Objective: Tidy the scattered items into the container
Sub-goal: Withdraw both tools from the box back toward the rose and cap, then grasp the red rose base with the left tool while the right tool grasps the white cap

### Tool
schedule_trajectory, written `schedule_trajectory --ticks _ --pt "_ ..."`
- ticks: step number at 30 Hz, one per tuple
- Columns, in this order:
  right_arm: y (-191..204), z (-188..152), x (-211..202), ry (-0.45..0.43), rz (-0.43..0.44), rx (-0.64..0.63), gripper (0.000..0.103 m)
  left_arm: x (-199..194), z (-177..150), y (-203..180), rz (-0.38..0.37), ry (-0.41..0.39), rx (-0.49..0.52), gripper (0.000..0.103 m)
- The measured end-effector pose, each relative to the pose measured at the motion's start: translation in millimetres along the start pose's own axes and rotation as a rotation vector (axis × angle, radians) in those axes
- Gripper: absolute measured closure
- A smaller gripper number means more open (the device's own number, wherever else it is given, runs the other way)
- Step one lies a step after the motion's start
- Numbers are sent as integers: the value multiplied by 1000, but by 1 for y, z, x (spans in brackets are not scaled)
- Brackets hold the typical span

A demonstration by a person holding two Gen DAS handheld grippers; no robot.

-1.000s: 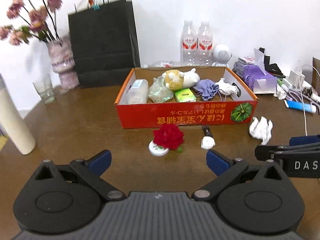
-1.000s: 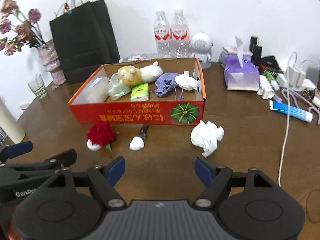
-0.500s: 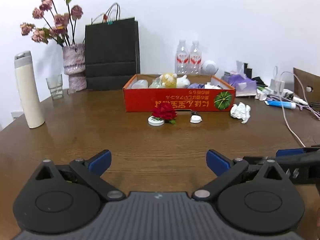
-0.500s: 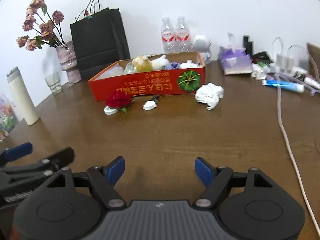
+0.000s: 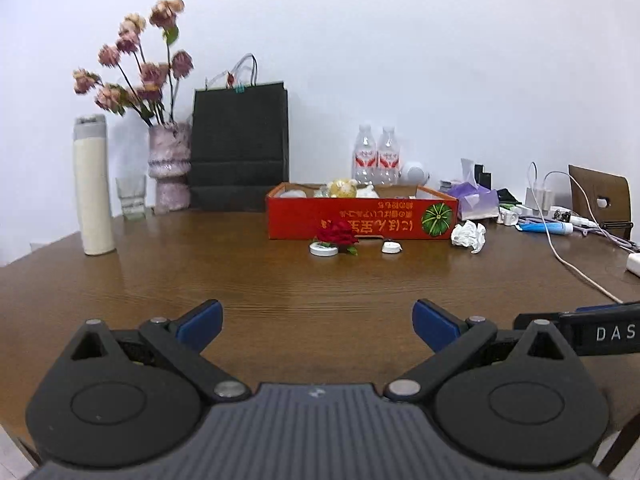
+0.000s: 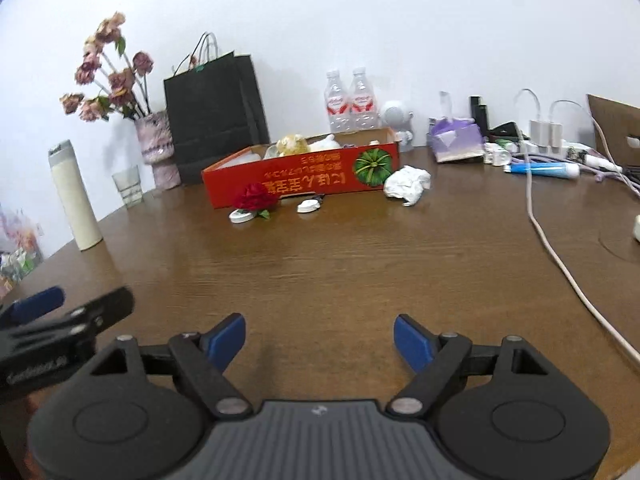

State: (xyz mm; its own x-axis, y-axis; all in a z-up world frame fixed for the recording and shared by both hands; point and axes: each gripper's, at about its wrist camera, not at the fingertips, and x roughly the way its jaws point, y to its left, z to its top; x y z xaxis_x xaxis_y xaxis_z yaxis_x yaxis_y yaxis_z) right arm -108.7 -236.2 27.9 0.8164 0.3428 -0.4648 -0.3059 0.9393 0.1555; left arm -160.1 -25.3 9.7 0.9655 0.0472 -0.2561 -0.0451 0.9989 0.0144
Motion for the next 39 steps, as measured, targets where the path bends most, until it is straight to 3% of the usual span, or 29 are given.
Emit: schedule_trajectory --ticks 13,21,25,29,31,33,35,39 --pt "-1 -21 -7 -26 -7 7 20 -4 -9 -3 -46 -17 7 0" --pt "-13 -7 6 11 6 72 19 16 12 3 -58 43 -12 0" --pt "-23 22 22 26 32 82 18 56 49 10 -88 127 -11 0" --pt "-32 60 48 56 62 61 18 122 78 21 -119 273 -53 0" --pt "-32 80 66 83 66 17 18 157 86 23 -130 375 -72 5" --pt "-31 96 85 85 58 -23 18 185 88 25 -159 408 -71 22" --pt "-29 112 106 90 61 -56 19 212 88 27 -151 425 -52 32" --pt "-18 134 151 104 108 -118 29 254 85 24 -224 435 -17 34"
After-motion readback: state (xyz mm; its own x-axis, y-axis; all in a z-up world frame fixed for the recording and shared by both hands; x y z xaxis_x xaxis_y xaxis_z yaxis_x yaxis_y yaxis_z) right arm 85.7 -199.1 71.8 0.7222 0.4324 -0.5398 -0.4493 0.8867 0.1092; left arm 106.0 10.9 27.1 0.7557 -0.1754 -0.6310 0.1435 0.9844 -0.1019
